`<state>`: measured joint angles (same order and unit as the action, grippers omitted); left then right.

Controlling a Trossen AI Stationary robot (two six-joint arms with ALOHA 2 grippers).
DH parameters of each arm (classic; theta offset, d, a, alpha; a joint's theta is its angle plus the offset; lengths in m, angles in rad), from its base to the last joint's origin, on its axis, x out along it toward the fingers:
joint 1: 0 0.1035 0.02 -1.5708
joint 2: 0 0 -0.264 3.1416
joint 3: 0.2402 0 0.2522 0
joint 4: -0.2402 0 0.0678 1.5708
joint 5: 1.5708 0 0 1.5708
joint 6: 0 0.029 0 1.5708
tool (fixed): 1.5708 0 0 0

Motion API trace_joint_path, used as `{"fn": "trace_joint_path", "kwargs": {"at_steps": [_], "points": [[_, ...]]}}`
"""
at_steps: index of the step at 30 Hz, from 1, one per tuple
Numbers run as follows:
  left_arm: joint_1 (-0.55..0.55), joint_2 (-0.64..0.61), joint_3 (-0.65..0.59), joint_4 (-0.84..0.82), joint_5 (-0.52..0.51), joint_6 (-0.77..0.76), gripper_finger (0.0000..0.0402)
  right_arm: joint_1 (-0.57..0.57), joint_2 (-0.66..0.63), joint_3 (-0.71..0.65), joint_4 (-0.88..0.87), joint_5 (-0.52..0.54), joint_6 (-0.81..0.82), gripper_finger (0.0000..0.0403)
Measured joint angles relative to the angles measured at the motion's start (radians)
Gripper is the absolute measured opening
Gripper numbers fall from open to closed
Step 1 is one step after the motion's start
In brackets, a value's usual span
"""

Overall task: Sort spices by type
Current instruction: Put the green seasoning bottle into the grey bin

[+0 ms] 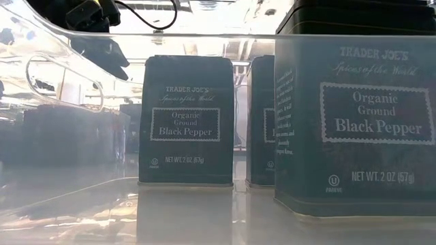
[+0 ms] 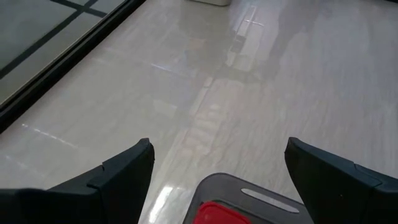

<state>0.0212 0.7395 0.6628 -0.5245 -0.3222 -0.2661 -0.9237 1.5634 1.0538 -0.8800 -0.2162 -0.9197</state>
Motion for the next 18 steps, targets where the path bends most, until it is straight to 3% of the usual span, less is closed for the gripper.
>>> {"fn": "trace_joint_path", "kwargs": {"at_steps": [6, 18], "points": [[0.0, 0.0, 0.0, 0.0, 0.0, 0.0, 0.0347, -0.001, 0.0, 0.0, 0.003, 0.034, 0.039, 0.0295], [0.0, 0.0, 0.0, 0.001, 0.0, 0.0, 0.0347, 0.028, -0.024, 0.0, -0.003, 0.038, 0.039, 0.028]]}}
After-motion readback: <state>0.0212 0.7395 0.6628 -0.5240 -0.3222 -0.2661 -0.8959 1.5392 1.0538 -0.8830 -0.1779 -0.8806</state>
